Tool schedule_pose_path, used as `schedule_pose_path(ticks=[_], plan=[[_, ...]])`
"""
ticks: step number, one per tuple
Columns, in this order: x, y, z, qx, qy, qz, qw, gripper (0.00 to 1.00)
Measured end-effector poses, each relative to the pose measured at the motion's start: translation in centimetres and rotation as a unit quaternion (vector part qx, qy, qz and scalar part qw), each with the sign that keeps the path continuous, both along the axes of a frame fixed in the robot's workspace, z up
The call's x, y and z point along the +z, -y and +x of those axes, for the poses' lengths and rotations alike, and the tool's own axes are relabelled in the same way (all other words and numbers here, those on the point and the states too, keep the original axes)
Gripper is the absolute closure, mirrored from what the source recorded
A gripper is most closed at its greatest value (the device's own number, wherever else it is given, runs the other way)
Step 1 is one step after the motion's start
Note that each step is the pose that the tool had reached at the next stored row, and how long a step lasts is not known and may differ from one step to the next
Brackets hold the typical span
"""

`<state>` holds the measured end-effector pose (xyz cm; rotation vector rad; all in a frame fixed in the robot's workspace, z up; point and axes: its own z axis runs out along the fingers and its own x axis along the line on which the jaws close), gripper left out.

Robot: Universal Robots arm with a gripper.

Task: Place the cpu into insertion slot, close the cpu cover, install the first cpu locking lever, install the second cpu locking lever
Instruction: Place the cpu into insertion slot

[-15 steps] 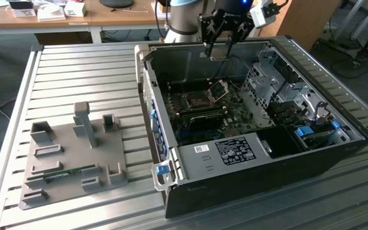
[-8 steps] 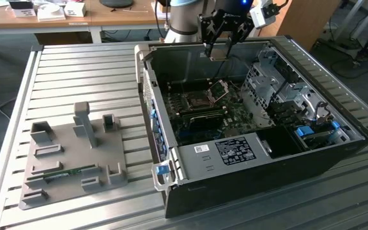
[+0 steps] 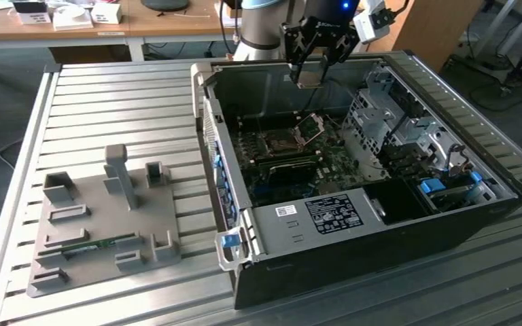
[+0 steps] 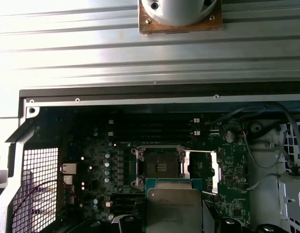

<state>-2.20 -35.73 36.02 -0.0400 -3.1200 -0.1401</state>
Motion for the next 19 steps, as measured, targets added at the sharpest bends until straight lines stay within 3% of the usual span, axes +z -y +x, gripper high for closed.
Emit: schedule_pose_path(ticks=[19], plan=[[-0.28,0.0,0.0,0.0,0.0,0.0003,1.0,0.46]])
